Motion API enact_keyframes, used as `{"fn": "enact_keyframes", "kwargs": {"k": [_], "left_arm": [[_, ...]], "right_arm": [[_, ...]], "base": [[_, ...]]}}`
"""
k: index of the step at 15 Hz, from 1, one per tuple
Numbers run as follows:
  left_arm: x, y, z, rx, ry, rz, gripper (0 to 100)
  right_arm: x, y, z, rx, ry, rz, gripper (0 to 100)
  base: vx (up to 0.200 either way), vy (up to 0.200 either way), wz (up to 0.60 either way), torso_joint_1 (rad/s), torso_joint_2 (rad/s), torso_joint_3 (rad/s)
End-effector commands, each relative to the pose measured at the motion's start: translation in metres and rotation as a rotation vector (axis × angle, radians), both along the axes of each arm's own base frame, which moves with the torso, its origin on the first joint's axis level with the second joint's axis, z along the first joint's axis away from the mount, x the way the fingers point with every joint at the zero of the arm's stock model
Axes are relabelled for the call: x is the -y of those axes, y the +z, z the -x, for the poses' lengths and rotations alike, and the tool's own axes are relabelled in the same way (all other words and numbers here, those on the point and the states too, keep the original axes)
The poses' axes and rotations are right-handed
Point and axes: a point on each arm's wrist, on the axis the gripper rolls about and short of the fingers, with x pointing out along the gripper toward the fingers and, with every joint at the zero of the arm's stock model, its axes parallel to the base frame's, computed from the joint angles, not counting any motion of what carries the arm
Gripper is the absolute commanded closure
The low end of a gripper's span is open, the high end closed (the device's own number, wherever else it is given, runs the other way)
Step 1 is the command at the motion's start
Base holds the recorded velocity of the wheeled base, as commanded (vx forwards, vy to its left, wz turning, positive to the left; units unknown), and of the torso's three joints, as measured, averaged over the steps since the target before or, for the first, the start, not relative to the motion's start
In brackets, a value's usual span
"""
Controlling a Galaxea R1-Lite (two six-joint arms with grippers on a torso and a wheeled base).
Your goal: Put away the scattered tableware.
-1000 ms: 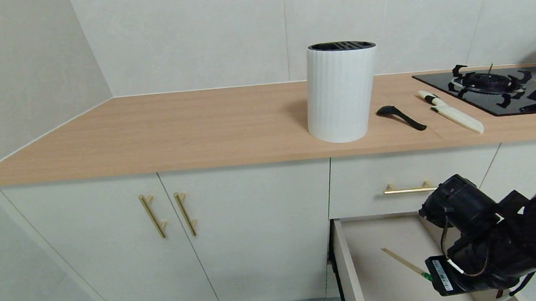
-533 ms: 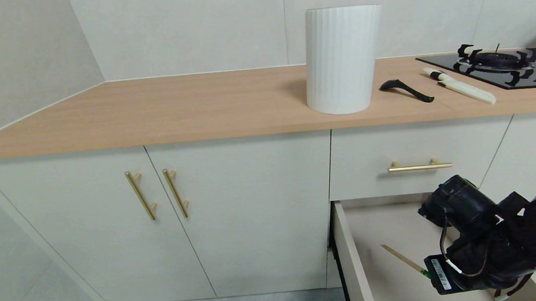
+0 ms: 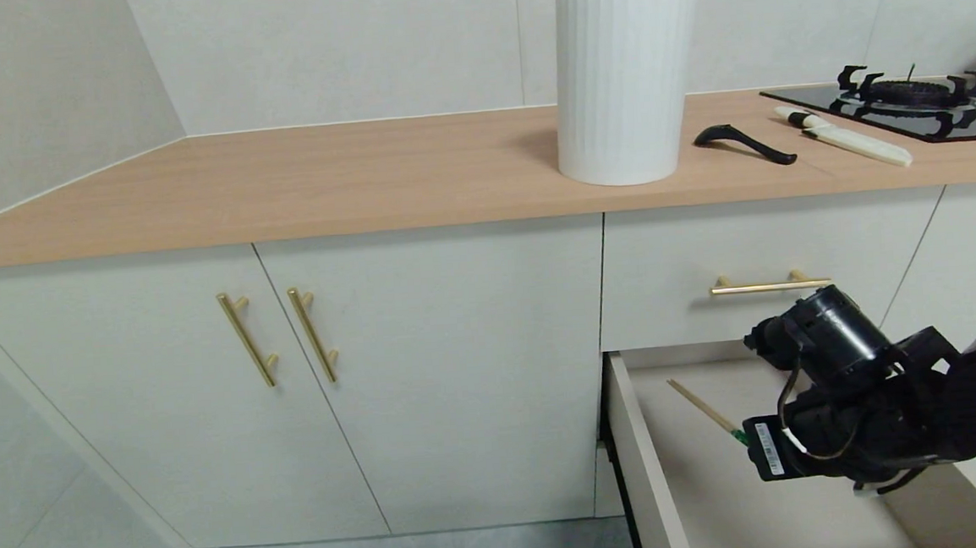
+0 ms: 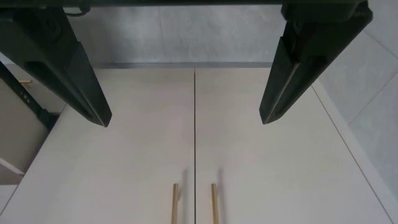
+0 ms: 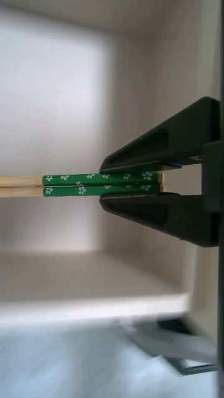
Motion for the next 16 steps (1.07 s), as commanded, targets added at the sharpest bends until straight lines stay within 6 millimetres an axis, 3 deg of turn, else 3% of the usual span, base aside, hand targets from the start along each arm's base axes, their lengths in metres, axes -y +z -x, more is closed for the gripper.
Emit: {"fn": "enact_keyframes", "kwargs": {"k": [1,4,9,13,16], "left_arm": [[0.0,0.0,0.0,0.0,0.0,0.001,0],[0.0,0.0,0.0,0.0,0.0,0.001,0],[0.0,0.0,0.0,0.0,0.0,0.001,0],[0.0,0.0,0.0,0.0,0.001,0.001,0],[0.0,0.0,0.0,0.0,0.001,0.001,0]], "right_arm": [[-0.006,-0.008,-0.023,0.0,0.009,0.021,100],[-0.012,-0.027,-0.043,-0.039,0.01,0.049,100],[-0.023,-0.1,-0.074,-0.096,-0.006,0.079,100],[-0.017,-0.139,-0.085,-0.112,-0.041,0.111,100],[-0.017,-0.15,-0.085,-0.103,-0.05,0.128,100]], "base": [[0.0,0.0,0.0,0.0,0.0,0.0],[0.0,0.0,0.0,0.0,0.0,0.0],[0.0,0.0,0.0,0.0,0.0,0.0],[0.0,0.0,0.0,0.0,0.0,0.0],[0.0,0.0,0.0,0.0,0.0,0.0]]}}
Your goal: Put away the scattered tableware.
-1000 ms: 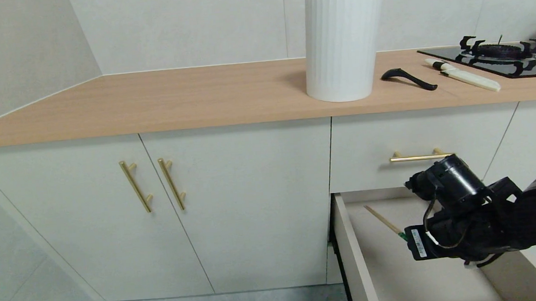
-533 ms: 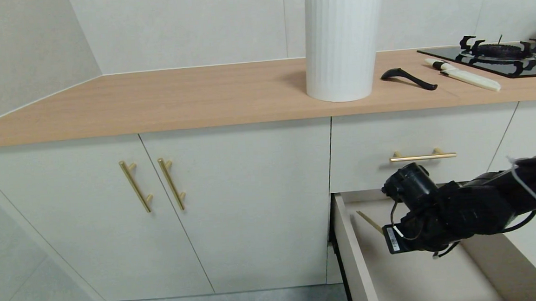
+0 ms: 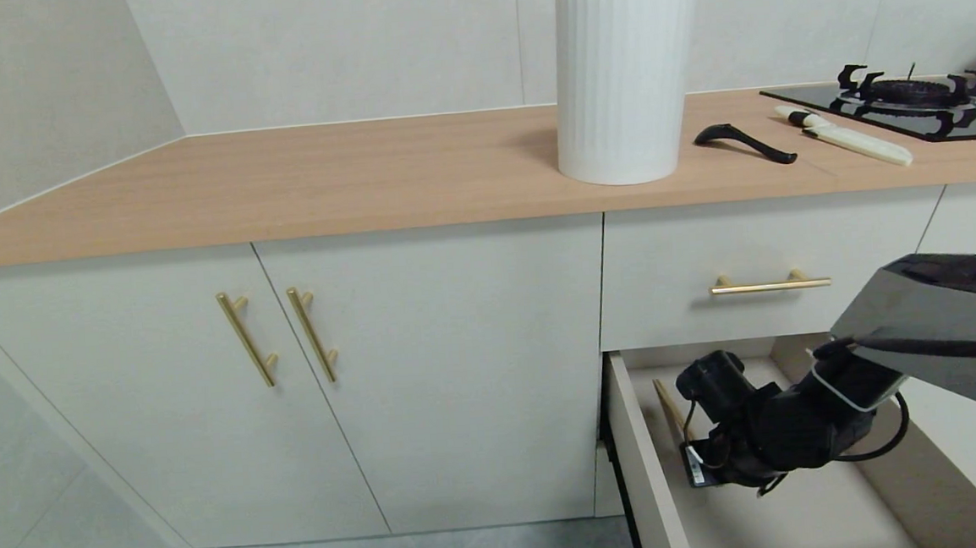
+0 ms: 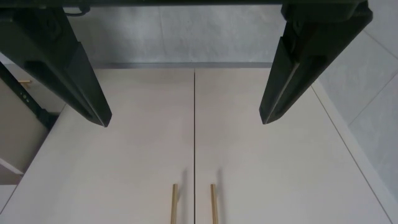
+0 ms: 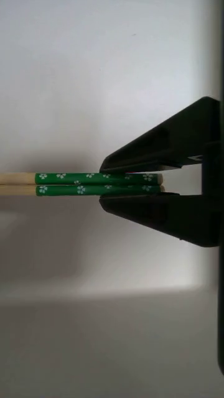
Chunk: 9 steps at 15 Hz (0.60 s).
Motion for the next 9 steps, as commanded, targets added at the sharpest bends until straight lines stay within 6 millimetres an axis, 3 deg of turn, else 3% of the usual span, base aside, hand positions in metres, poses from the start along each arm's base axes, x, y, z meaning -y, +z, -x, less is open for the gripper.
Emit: {"fn": "enact_keyframes", "kwargs": {"k": [1,6,7,9], "left_arm": [[0.0,0.0,-0.0001,-0.001,0.001,0.0,0],[0.0,0.0,-0.0001,-0.001,-0.001,0.0,0],[0.0,0.0,-0.0001,-0.001,0.001,0.0,0],[0.0,0.0,-0.0001,-0.001,-0.001,0.0,0]], "right_arm": [[0.0012,-0.0152,0.0015,-0.039,-0.001,0.019,100],[0.0085,-0.0194,-0.0035,-0.041,-0.024,0.02,100],[0.0084,-0.0194,-0.0036,-0.041,-0.014,0.023,0],[0.008,-0.019,-0.0044,-0.03,-0.011,0.019,0]], "base": [[0.0,0.0,0.0,0.0,0.0,0.0],[0.0,0.0,0.0,0.0,0.0,0.0],[0.0,0.0,0.0,0.0,0.0,0.0],[0.0,0.0,0.0,0.0,0.0,0.0]]}}
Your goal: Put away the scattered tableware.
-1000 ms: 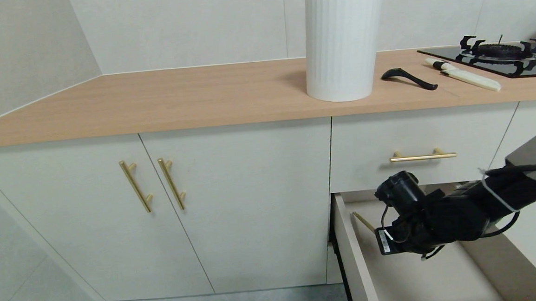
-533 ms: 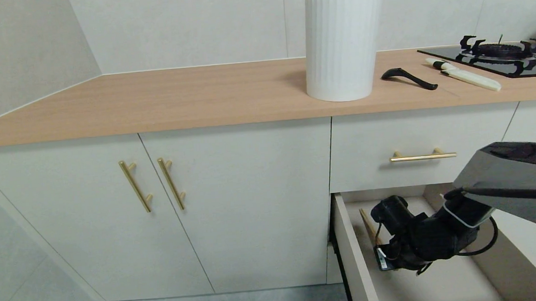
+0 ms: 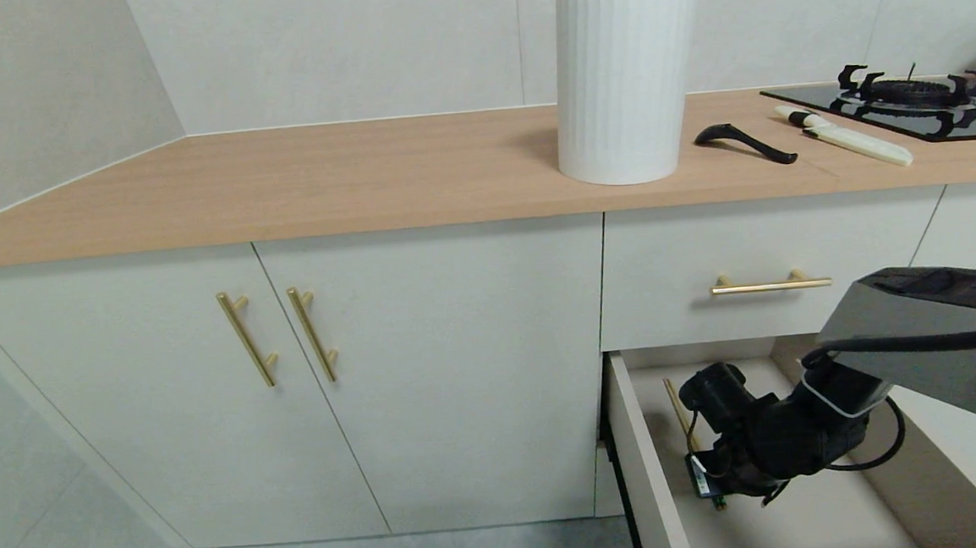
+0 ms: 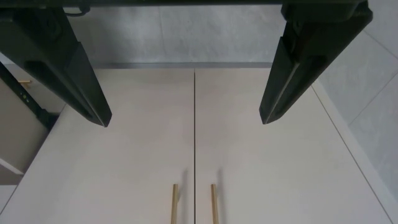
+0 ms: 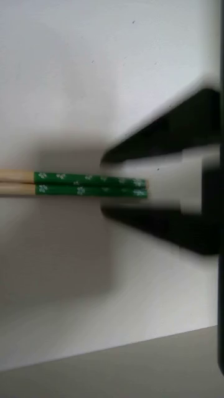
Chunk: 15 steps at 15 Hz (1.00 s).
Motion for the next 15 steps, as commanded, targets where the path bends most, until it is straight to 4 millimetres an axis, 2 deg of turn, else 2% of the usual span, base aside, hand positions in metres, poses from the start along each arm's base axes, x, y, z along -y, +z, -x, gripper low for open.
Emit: {"fn": "enact_keyframes", "kwargs": {"k": [1,3,5,7,9,10,11,13,15], "left_arm": [[0.0,0.0,0.0,0.0,0.001,0.0,0],[0.0,0.0,0.0,0.0,0.0,0.0,0],[0.0,0.0,0.0,0.0,0.0,0.0,0],[0.0,0.0,0.0,0.0,0.0,0.0,0],[0.0,0.0,0.0,0.0,0.001,0.0,0],[0.0,0.0,0.0,0.0,0.001,0.0,0],[0.0,0.0,0.0,0.0,0.001,0.0,0],[0.0,0.0,0.0,0.0,0.001,0.0,0],[0.0,0.0,0.0,0.0,0.001,0.0,0]], "right_arm": [[0.0,0.0,0.0,0.004,0.001,-0.003,0],[0.0,0.004,0.001,0.012,0.001,-0.008,0],[0.003,0.027,0.008,0.048,0.004,-0.022,0],[0.012,0.077,0.017,0.151,0.017,-0.054,0],[0.04,0.13,0.033,0.205,0.03,-0.063,0],[0.052,0.148,0.04,0.223,0.047,-0.081,0],[0.073,0.17,0.048,0.254,0.058,-0.087,0],[0.107,0.197,0.053,0.345,0.004,-0.069,0],[0.124,0.211,0.057,0.392,-0.016,-0.066,0]], "base": [[0.0,0.0,0.0,0.0,0.0,0.0],[0.0,0.0,0.0,0.0,0.0,0.0],[0.0,0.0,0.0,0.0,0.0,0.0],[0.0,0.0,0.0,0.0,0.0,0.0],[0.0,0.0,0.0,0.0,0.0,0.0],[0.0,0.0,0.0,0.0,0.0,0.0],[0.0,0.0,0.0,0.0,0.0,0.0],[0.0,0.0,0.0,0.0,0.0,0.0],[0.0,0.0,0.0,0.0,0.0,0.0]]}}
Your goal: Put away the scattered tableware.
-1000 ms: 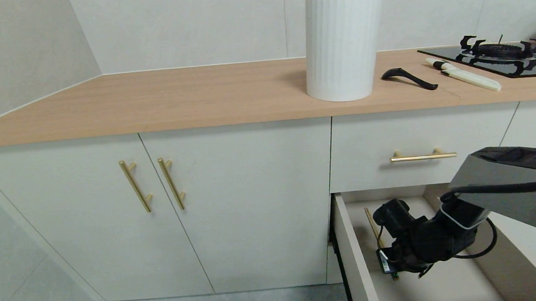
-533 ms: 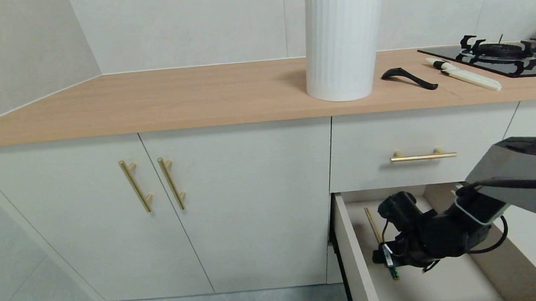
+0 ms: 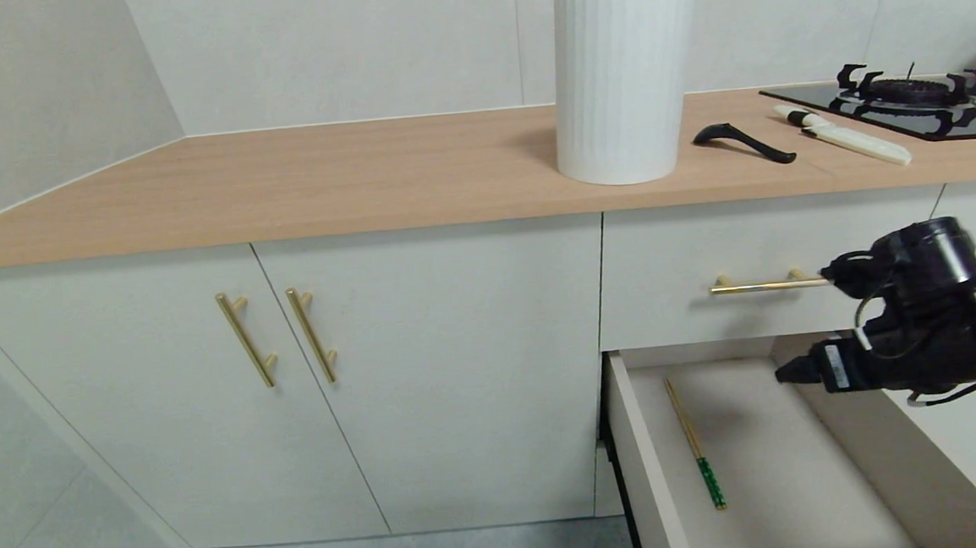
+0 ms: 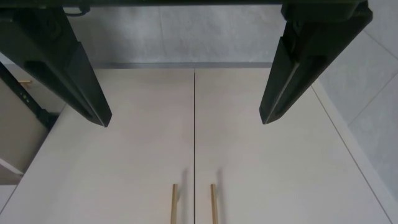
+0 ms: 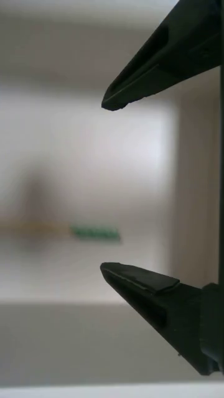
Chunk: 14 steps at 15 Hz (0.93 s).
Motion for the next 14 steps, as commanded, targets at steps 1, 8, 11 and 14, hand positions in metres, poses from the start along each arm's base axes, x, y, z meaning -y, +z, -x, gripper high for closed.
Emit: {"fn": "enact_keyframes", "kwargs": {"k": [1,8,11,14], "left_arm": [[0.0,0.0,0.0,-0.001,-0.001,0.0,0],[0.0,0.0,0.0,-0.001,0.001,0.0,0],[0.0,0.0,0.0,-0.001,-0.001,0.0,0],[0.0,0.0,0.0,-0.001,-0.001,0.0,0]], "right_arm": [[0.019,0.037,0.018,0.126,-0.02,0.0,0],[0.019,0.038,0.028,0.131,0.004,0.022,0],[0.019,0.04,0.029,0.137,0.005,0.021,0],[0.019,0.039,0.029,0.135,0.007,0.021,0]], "base": [[0.0,0.0,0.0,0.0,0.0,0.0],[0.0,0.0,0.0,0.006,-0.09,-0.122],[0.0,0.0,0.0,0.064,-0.51,-0.359],[0.0,0.0,0.0,0.123,-0.49,-0.336]]}}
